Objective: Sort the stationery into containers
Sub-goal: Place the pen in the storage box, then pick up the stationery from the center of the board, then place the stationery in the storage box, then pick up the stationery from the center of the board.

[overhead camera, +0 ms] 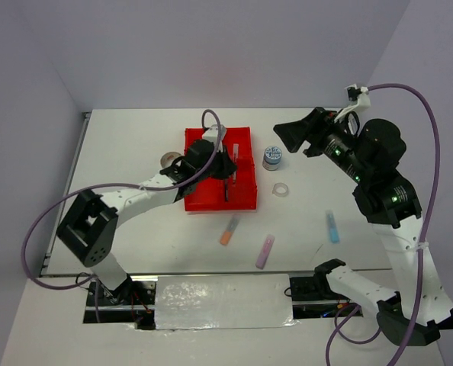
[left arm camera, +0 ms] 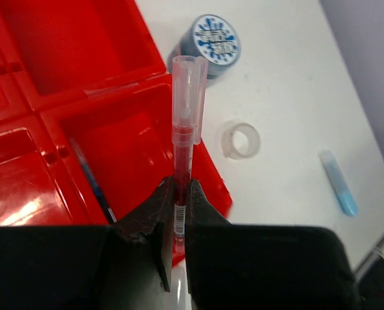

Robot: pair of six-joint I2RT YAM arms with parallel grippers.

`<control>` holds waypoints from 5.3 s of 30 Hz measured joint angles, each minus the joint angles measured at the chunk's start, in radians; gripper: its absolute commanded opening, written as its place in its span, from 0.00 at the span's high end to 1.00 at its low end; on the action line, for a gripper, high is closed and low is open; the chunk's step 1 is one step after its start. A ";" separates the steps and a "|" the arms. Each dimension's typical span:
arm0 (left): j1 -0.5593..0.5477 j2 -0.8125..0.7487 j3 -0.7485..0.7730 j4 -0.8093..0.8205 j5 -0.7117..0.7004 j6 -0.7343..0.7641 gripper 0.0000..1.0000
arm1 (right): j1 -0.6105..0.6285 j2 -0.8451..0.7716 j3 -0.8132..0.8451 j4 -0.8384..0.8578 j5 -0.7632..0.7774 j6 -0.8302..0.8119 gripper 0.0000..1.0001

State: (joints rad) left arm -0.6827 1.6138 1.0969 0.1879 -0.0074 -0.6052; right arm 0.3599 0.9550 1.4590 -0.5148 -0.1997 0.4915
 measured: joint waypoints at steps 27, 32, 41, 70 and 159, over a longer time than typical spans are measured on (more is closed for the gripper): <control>-0.061 0.183 0.116 -0.128 -0.251 -0.061 0.28 | -0.009 -0.002 -0.046 -0.002 -0.053 -0.065 0.18; -0.052 0.113 0.250 -0.341 -0.370 -0.061 0.01 | -0.011 0.018 -0.045 0.004 -0.058 -0.061 0.18; 0.234 -0.033 0.423 -0.650 -0.477 -0.040 0.02 | -0.011 0.084 -0.121 -0.007 -0.133 -0.043 0.14; 0.575 0.491 0.573 -0.923 -0.124 0.058 0.54 | 0.057 0.027 -0.202 -0.127 -0.020 0.073 0.14; 0.122 -0.041 0.542 -0.934 -0.108 -0.016 0.23 | -0.055 0.511 -0.457 -0.174 0.324 0.072 0.38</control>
State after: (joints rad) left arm -0.5610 1.5726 1.6390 -0.7460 -0.1150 -0.6216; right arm 0.3046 1.4662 1.0023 -0.6884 0.1242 0.5632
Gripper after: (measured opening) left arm 0.754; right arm 0.627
